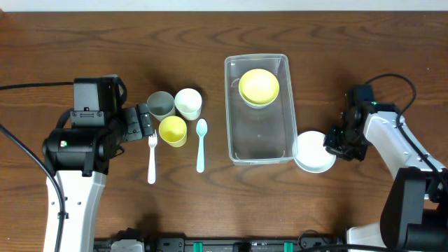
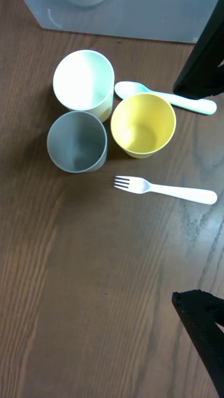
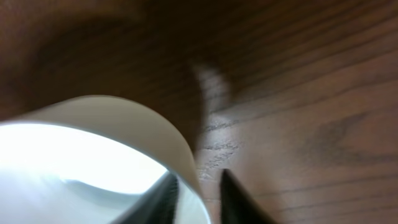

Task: Pack container
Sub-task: 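Grasp the white bowl rim with the right gripper and lift, then stack the white bowl onto the bowls in the container, release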

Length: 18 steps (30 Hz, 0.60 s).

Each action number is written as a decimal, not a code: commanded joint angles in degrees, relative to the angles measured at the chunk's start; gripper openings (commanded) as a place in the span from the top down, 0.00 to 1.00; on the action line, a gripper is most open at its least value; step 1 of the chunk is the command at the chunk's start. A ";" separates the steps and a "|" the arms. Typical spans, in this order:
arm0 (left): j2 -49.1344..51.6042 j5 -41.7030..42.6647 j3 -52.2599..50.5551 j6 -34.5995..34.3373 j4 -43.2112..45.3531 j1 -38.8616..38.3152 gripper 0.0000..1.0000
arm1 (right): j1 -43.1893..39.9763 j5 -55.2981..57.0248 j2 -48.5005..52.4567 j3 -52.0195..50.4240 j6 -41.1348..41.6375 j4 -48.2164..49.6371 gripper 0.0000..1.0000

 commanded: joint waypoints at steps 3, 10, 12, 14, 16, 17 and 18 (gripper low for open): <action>-0.20 -0.66 1.01 0.33 0.00 0.28 0.02 | -0.04 3.48 -1.90 5.16 0.24 -1.16 0.99; -0.20 -0.66 1.01 0.33 0.00 0.28 0.02 | 0.66 2.16 -5.07 25.88 0.22 -9.27 0.99; -0.20 -0.66 1.01 0.33 0.00 0.28 0.02 | 1.95 -0.52 -5.09 30.56 0.22 -9.92 0.99; -0.20 -0.66 1.01 0.33 0.00 0.28 0.02 | 4.28 -3.82 -5.09 33.66 0.59 -8.92 0.99; -0.20 -0.66 1.01 0.33 0.00 0.28 0.02 | 7.69 -5.03 -5.07 34.23 3.65 -5.70 0.99; -0.20 -0.66 1.01 0.33 0.00 0.28 0.02 | 9.25 -4.81 -4.81 34.07 4.98 -4.11 0.99; -0.20 -0.66 1.01 0.33 0.00 0.28 0.02 | 11.30 -4.55 -4.02 33.86 6.32 -2.03 0.99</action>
